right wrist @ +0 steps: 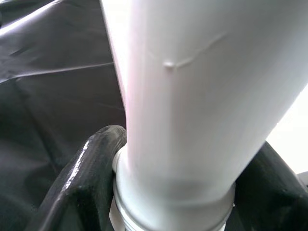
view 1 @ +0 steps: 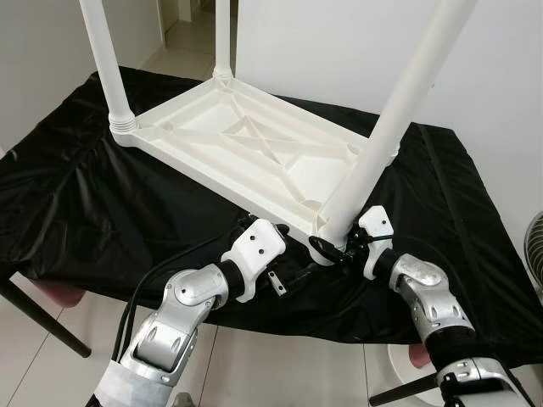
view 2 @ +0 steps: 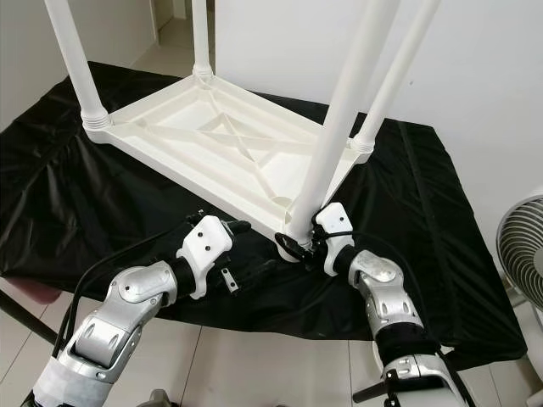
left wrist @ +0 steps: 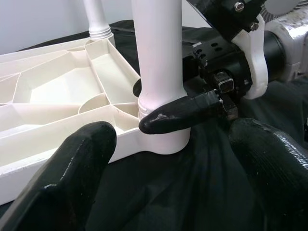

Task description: Building children table

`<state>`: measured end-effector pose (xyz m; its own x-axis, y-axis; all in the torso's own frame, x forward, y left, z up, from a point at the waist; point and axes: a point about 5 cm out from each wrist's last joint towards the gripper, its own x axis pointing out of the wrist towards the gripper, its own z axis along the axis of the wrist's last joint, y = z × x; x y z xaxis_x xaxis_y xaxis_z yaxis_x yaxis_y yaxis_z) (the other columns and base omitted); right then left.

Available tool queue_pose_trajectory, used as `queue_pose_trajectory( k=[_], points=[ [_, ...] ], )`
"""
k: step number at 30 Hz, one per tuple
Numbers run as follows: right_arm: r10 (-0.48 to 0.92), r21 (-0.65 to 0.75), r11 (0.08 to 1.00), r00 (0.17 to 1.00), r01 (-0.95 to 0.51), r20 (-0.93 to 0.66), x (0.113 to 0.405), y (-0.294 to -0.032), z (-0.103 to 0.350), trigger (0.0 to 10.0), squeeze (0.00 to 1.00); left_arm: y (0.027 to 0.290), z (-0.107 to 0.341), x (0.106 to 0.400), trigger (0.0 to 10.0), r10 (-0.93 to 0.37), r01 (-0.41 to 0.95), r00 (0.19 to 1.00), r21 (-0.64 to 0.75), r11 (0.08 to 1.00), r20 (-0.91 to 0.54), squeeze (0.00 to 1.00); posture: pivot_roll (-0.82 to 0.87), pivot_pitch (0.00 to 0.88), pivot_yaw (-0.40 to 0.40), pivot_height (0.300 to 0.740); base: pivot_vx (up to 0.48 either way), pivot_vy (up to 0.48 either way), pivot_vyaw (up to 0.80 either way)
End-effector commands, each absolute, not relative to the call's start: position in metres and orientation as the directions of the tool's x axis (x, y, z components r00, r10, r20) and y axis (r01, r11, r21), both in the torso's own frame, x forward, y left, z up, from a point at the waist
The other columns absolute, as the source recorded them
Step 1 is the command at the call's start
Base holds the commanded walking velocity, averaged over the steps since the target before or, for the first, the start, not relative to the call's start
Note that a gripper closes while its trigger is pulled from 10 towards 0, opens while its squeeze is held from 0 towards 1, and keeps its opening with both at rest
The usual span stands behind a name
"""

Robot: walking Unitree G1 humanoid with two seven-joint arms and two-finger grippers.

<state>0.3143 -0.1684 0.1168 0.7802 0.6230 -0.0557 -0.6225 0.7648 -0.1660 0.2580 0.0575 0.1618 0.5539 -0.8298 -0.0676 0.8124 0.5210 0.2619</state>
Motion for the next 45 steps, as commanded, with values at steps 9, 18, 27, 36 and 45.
queue_pose_trajectory(
  k=[9,18,27,36,45],
  points=[
    [0.364,-0.059,0.93,0.931,-0.363,0.007,0.293,-0.159,0.112,0.0,0.0,0.057,0.158,0.253,10.0,-0.825,0.813,0.56,0.246,0.528,-0.078,0.0,0.13,0.085,-0.077,0.74,0.0,0.0,0.0],
    [0.08,-0.002,0.997,0.996,-0.08,0.029,0.282,-0.156,0.117,0.0,0.0,0.056,0.158,0.253,10.0,-0.829,0.817,0.554,0.245,0.522,-0.081,0.0,0.12,0.085,-0.077,0.74,0.0,0.0,0.0],
    [-0.011,0.055,0.998,1.0,0.01,0.003,0.275,-0.138,0.12,0.0,0.0,0.055,0.157,0.252,10.0,-0.831,0.819,0.55,0.243,0.519,-0.078,0.0,0.13,0.069,-0.086,0.74,0.0,0.0,0.0],
    [0.174,0.024,0.984,0.983,-0.175,0.06,0.282,-0.146,0.135,10.0,0.12,0.053,0.157,0.251,10.0,-0.838,0.826,0.539,0.246,0.507,-0.081,0.0,0.12,0.06,-0.089,0.74,0.0,0.0,0.0],
    [0.18,0.03,0.983,0.981,-0.183,0.065,0.282,-0.148,0.136,10.0,1.0,0.053,0.157,0.251,10.0,-0.838,0.825,0.54,0.247,0.508,-0.081,0.0,0.12,0.06,-0.089,0.74,0.0,0.0,0.0]
  ],
)
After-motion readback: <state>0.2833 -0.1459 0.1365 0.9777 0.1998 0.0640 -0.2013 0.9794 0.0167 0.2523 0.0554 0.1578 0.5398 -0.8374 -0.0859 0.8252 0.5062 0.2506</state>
